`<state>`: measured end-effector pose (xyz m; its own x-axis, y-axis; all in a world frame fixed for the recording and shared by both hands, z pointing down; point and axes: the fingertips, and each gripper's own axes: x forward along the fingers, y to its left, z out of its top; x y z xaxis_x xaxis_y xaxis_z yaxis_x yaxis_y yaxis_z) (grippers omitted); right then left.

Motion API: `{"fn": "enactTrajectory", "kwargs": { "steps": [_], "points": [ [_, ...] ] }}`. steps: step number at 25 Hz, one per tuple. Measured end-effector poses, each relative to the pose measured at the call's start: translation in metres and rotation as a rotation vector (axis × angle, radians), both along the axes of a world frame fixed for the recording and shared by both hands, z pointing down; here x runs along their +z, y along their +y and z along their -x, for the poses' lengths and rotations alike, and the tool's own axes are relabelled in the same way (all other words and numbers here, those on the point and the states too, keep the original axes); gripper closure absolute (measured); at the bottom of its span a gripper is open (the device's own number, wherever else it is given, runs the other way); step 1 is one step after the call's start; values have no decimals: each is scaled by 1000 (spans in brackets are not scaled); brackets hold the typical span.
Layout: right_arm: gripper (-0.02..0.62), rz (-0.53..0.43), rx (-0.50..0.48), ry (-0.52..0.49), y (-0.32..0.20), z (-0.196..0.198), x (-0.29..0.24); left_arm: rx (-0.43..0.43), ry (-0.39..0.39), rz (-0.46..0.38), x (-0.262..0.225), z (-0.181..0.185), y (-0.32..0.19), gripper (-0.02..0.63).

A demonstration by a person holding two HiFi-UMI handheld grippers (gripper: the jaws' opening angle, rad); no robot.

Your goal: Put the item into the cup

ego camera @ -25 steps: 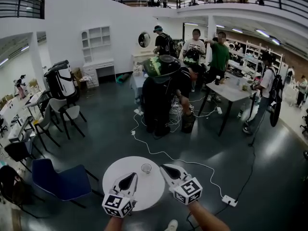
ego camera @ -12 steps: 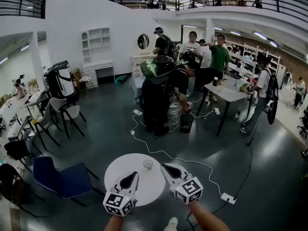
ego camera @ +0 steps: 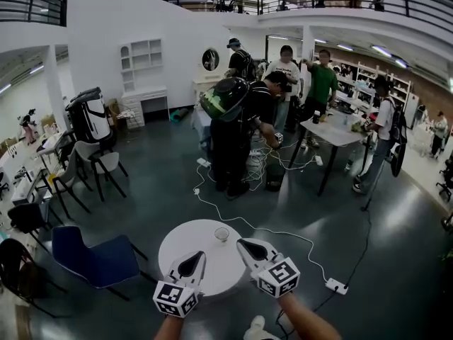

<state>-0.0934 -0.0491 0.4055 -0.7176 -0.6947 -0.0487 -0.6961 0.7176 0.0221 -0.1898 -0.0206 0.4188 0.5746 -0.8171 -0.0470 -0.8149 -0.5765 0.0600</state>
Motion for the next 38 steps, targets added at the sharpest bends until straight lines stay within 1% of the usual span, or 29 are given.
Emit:
{"fn": "enactTrajectory", "kwargs": {
  "steps": [7,16,23,28,33,38],
  "points": [
    [580,6,-19,23,21,17,3,-12,17,6,1,16,17,591],
    [580,-2,-18,14,30,13,-2,-4,37,0,-4,9,22,591],
    [580,-12,-17,11,37,6,-9,-7,34,-4,-10,3,28,591],
    [580,-18,-19,5,41,-10,-10,-17,24,-2,-6,-10,32,591],
    [580,-14,-18,3,43,-32,-16,-22,20,0,-14,-31,34,591],
    [580,-14,-23,-1,47,-46,-23,-20,15,-2,-23,-48,38,591]
  ]
}}
